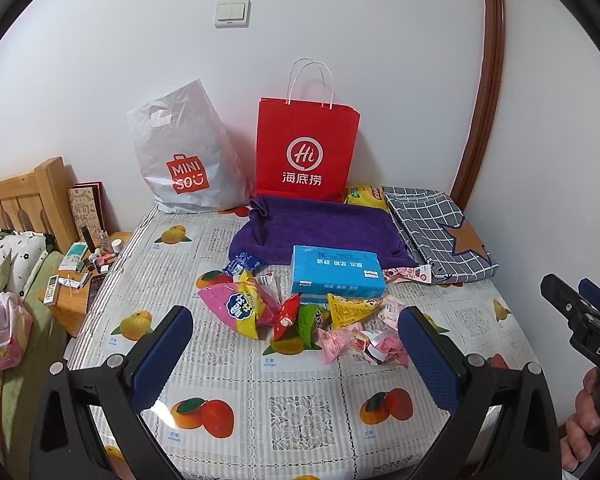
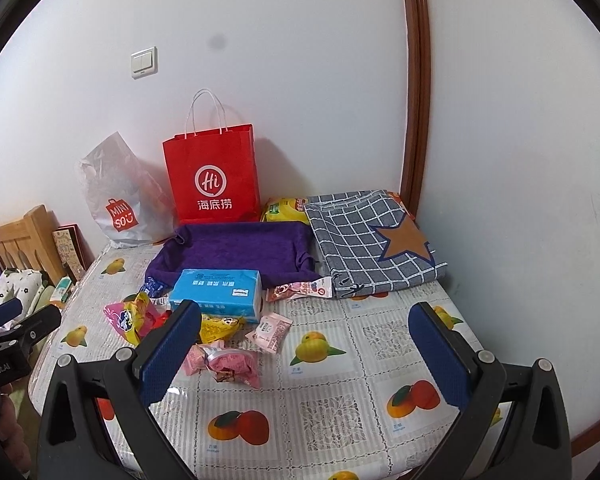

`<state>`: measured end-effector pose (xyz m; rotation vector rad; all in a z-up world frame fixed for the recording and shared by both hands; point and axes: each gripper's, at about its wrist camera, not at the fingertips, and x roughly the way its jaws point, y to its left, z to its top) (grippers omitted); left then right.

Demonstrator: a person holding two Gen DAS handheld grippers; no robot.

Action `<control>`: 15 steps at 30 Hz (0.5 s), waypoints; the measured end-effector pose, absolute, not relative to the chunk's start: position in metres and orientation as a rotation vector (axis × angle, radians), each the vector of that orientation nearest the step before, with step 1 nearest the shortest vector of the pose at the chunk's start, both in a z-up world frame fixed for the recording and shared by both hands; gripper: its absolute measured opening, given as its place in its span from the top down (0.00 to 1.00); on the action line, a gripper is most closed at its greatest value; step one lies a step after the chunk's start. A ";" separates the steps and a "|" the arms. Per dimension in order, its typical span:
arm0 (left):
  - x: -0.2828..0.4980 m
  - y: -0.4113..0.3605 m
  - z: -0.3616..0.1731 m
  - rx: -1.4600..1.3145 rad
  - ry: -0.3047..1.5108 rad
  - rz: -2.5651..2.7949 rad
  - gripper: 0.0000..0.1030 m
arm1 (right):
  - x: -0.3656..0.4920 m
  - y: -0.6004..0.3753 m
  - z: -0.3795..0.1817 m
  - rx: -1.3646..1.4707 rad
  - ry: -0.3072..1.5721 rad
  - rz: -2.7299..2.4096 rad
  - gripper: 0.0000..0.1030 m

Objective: Organize snacks

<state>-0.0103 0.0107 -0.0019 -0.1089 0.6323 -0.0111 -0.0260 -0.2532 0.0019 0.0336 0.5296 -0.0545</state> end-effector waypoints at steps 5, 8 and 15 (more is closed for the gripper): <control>-0.013 0.009 -0.001 -0.107 0.631 -0.015 0.00 | -0.026 -0.253 0.002 0.035 0.532 -0.053 0.01; -0.013 0.008 -0.001 -0.105 0.630 -0.013 0.00 | -0.026 -0.253 0.001 0.037 0.533 -0.053 0.01; -0.014 0.004 -0.001 -0.103 0.630 -0.015 0.00 | -0.026 -0.254 0.002 0.035 0.538 -0.051 0.01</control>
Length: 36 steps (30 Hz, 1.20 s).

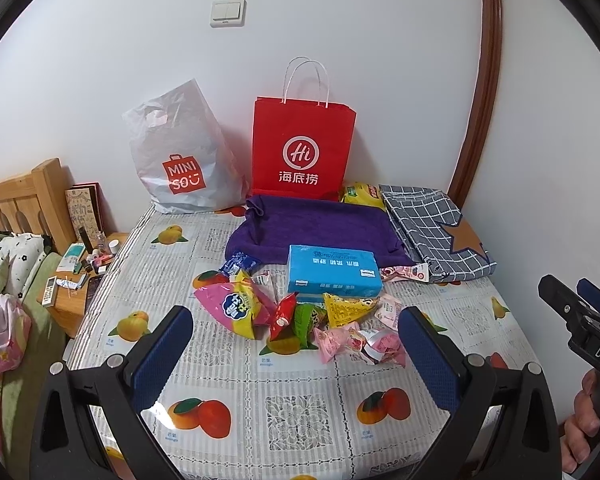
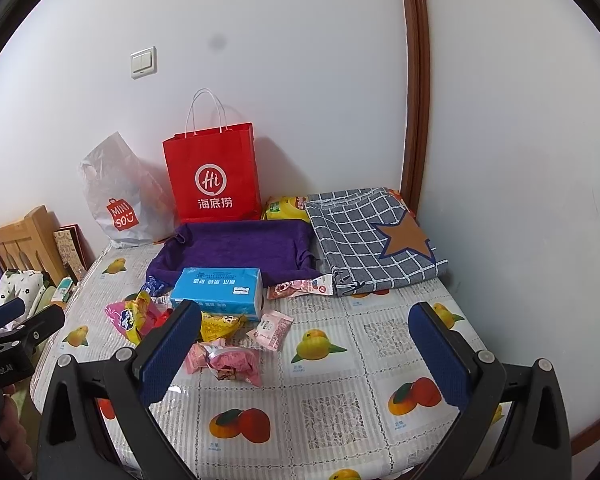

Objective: Organize snacks

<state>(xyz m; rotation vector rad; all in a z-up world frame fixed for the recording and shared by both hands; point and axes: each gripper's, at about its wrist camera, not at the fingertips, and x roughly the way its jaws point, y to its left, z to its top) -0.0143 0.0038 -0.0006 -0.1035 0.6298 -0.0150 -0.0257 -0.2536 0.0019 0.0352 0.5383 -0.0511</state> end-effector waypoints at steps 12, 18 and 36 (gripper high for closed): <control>-0.010 0.001 0.001 -0.095 0.636 -0.008 0.00 | -0.022 -0.256 0.000 0.042 0.545 -0.050 0.01; -0.011 0.001 0.002 -0.090 0.629 -0.011 0.00 | -0.025 -0.255 0.001 0.041 0.540 -0.049 0.01; -0.010 -0.001 0.012 -0.085 0.608 -0.038 0.00 | -0.026 -0.254 0.005 0.037 0.535 -0.052 0.01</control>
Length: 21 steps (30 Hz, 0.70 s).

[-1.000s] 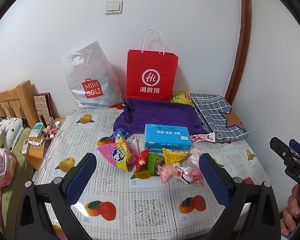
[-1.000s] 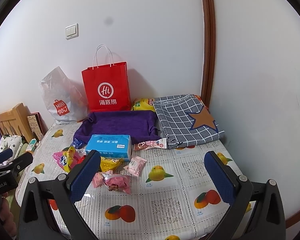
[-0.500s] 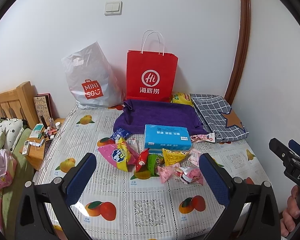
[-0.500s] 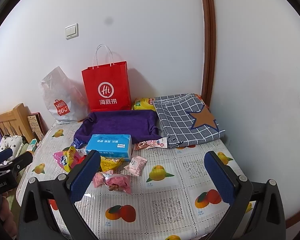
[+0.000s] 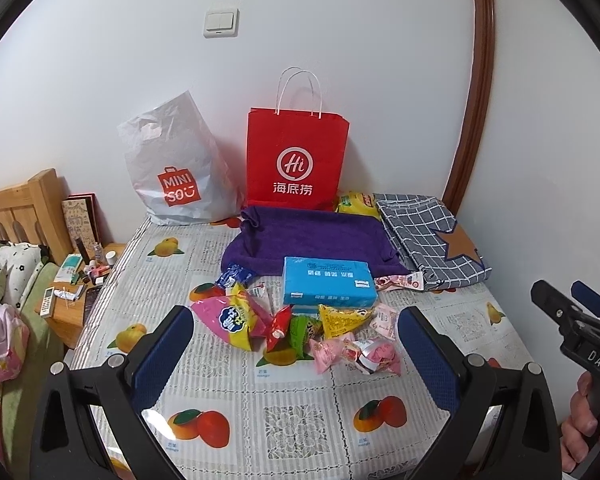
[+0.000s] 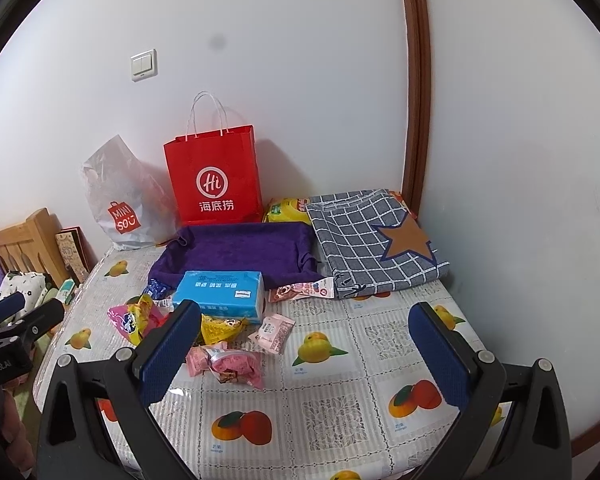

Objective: Organize snacks

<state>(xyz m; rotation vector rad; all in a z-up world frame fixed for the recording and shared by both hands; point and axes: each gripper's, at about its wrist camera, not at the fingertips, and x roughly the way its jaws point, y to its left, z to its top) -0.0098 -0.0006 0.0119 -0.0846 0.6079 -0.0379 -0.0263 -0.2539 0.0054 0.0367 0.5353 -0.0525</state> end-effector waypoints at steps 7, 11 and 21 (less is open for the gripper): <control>-0.001 -0.001 0.005 -0.081 0.618 -0.034 0.00 | -0.017 -0.252 -0.003 0.037 0.561 -0.076 0.01; 0.008 -0.001 -0.002 -0.067 0.625 -0.018 0.00 | -0.007 -0.253 -0.012 0.031 0.584 -0.102 0.00; 0.049 0.020 -0.041 -0.069 0.702 0.062 0.00 | 0.034 -0.256 -0.048 0.031 0.662 -0.051 0.00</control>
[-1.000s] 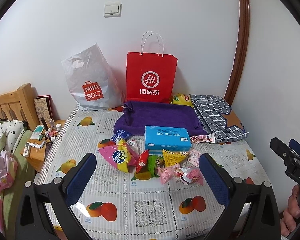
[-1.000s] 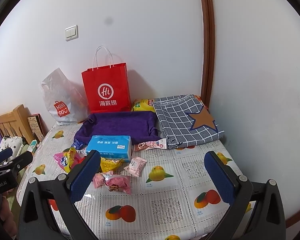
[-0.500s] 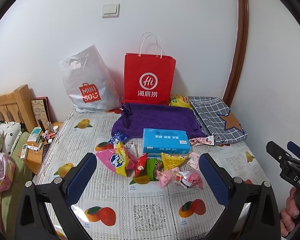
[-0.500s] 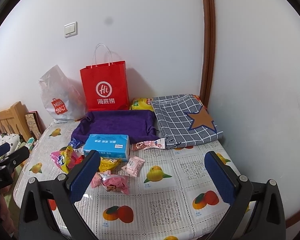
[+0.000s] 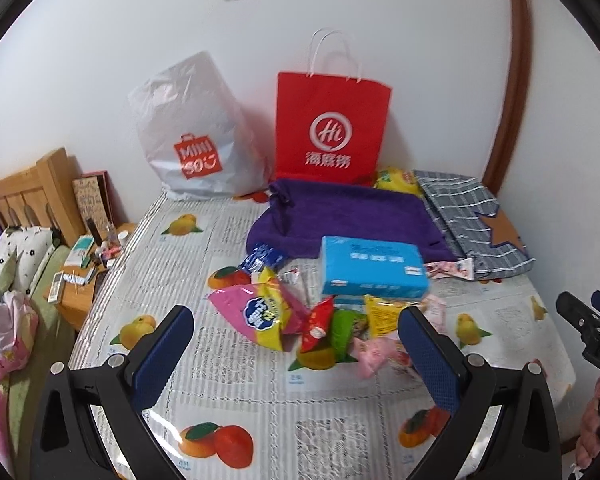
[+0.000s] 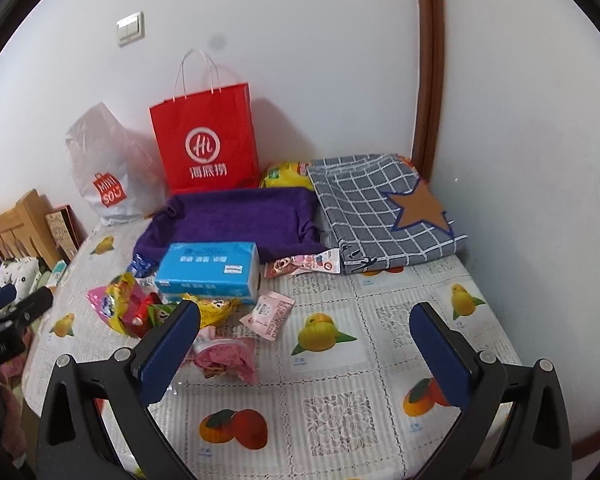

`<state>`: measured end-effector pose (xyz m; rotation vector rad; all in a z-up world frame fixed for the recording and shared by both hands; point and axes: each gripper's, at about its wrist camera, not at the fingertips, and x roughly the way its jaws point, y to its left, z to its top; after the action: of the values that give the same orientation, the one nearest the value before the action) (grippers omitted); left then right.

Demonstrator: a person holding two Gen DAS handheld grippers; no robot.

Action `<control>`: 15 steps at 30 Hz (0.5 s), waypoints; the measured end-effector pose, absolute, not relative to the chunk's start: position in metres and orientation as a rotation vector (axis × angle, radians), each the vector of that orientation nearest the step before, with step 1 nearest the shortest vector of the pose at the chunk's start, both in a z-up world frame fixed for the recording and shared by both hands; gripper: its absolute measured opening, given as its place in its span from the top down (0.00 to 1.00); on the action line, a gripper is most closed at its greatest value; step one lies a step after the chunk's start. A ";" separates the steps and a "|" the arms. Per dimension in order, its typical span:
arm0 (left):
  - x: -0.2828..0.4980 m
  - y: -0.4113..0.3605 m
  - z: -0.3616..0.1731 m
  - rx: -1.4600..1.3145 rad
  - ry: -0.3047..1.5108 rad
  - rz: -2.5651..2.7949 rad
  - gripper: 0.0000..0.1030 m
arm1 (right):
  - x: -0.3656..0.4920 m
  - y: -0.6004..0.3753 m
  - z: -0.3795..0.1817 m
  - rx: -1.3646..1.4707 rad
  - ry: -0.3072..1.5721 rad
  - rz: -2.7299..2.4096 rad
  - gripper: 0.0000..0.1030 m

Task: Organize snacks
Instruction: 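Grasp the pink candy packet with the right gripper while the left gripper grasps the pink-yellow chip bag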

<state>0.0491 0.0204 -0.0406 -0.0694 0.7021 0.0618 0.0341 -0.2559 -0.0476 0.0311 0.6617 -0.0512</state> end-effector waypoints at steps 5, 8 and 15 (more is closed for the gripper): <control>0.078 0.035 -0.068 -0.063 0.771 0.103 0.00 | 0.066 -0.255 -0.077 0.015 0.710 -0.028 0.01; 0.099 0.047 -0.087 -0.078 0.829 0.121 0.05 | 0.090 -0.255 -0.096 0.018 0.751 -0.040 0.04; 0.128 0.068 -0.118 -0.099 0.883 0.120 0.08 | 0.141 -0.244 -0.146 0.033 0.855 0.039 0.30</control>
<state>0.1284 0.0680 -0.1184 -0.0990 0.8826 0.1202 0.1415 -0.2439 -0.1462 0.0330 0.8554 0.0388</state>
